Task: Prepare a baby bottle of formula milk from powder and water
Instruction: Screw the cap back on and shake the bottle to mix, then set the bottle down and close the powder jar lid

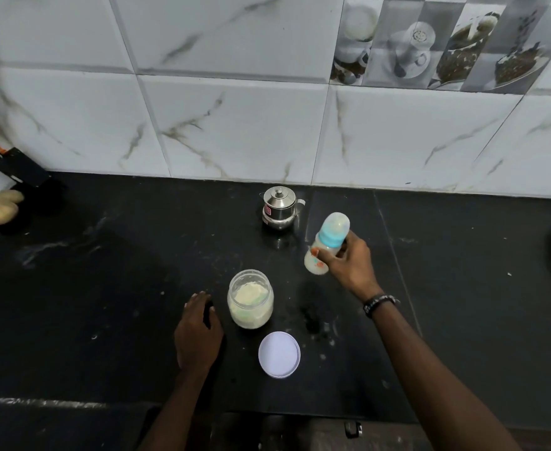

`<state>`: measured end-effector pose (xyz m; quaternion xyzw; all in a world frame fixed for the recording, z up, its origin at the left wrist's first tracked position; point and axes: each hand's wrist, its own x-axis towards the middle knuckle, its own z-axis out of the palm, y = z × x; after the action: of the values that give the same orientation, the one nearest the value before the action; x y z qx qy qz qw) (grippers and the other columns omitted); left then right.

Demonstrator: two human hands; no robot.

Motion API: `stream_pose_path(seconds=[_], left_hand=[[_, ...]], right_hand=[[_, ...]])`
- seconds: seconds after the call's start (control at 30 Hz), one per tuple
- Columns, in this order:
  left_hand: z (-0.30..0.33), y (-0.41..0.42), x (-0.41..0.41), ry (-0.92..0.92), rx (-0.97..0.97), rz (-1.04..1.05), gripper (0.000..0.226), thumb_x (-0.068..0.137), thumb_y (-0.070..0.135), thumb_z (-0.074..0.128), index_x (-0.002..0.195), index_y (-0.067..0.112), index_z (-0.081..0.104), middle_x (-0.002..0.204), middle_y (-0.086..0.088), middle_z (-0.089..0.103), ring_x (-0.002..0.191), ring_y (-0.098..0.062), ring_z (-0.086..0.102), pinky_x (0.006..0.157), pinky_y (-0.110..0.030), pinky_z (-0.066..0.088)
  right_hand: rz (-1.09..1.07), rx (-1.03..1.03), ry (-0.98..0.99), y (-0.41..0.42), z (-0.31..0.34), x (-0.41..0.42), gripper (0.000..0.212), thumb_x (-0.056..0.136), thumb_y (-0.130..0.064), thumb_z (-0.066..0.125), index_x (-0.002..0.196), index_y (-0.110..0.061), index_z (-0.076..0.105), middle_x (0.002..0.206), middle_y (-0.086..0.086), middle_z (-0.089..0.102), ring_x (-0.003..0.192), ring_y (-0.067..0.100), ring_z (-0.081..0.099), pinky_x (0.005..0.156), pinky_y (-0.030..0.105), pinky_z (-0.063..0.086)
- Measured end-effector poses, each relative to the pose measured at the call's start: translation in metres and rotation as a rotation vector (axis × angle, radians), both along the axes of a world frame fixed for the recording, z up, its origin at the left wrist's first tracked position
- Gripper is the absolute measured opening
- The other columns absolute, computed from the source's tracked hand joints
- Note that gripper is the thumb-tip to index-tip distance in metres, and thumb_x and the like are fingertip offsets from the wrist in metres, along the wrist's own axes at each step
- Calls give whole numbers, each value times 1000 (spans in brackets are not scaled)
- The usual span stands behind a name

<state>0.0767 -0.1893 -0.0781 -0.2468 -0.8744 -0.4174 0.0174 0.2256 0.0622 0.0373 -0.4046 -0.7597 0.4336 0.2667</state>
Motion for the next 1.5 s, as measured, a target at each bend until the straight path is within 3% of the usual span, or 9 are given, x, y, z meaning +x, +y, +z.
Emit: stream_pose_path(seconds=[0.2, 0.33, 0.67, 1.17, 1.33, 1.5], left_hand=[[1, 2, -1, -16, -27, 20, 31, 89, -2, 62, 120, 1, 66, 128, -15, 65, 125, -33, 58, 101, -49, 48], [2, 3, -1, -12, -58, 25, 30, 90, -1, 61, 119, 2, 66, 130, -15, 64, 126, -32, 57, 102, -47, 48], [0, 6, -2, -7, -107, 41, 30, 91, 2, 60, 121, 5, 67, 134, -11, 62, 131, -29, 53, 105, -43, 44], [2, 7, -2, 8, -121, 45, 30, 90, 1, 61, 120, 3, 68, 133, -13, 63, 130, -29, 54, 105, -44, 45], [3, 6, -1, 12, -98, 40, 30, 90, 1, 61, 120, 3, 68, 133, -13, 63, 130, -29, 54, 105, -45, 45], [2, 3, -1, 15, -39, 26, 28, 92, 0, 59, 118, 1, 67, 129, -14, 65, 128, -31, 56, 105, -46, 45]], right_hand=[[-18, 21, -36, 26, -15, -51, 58, 78, -21, 82, 125, -5, 54, 124, 11, 64, 110, 23, 61, 93, 36, 52], [-34, 10, -35, 39, -21, -77, 57, 78, -19, 82, 125, -5, 52, 125, 11, 62, 107, 19, 57, 86, 26, 45], [-32, 0, -86, 52, -35, -102, 58, 79, -19, 81, 126, -6, 51, 127, 12, 61, 116, 27, 58, 87, 28, 45], [-3, 7, -131, 42, -50, -90, 60, 76, -11, 80, 128, -7, 50, 125, 12, 62, 114, 30, 60, 89, 31, 45], [-6, -118, -204, 38, -37, -76, 88, 67, -21, 90, 139, -4, 40, 141, 14, 52, 127, 30, 52, 98, 35, 43], [-28, -69, -259, 5, -20, -28, 79, 75, -29, 84, 138, -7, 43, 140, 13, 52, 127, 27, 50, 99, 32, 42]])
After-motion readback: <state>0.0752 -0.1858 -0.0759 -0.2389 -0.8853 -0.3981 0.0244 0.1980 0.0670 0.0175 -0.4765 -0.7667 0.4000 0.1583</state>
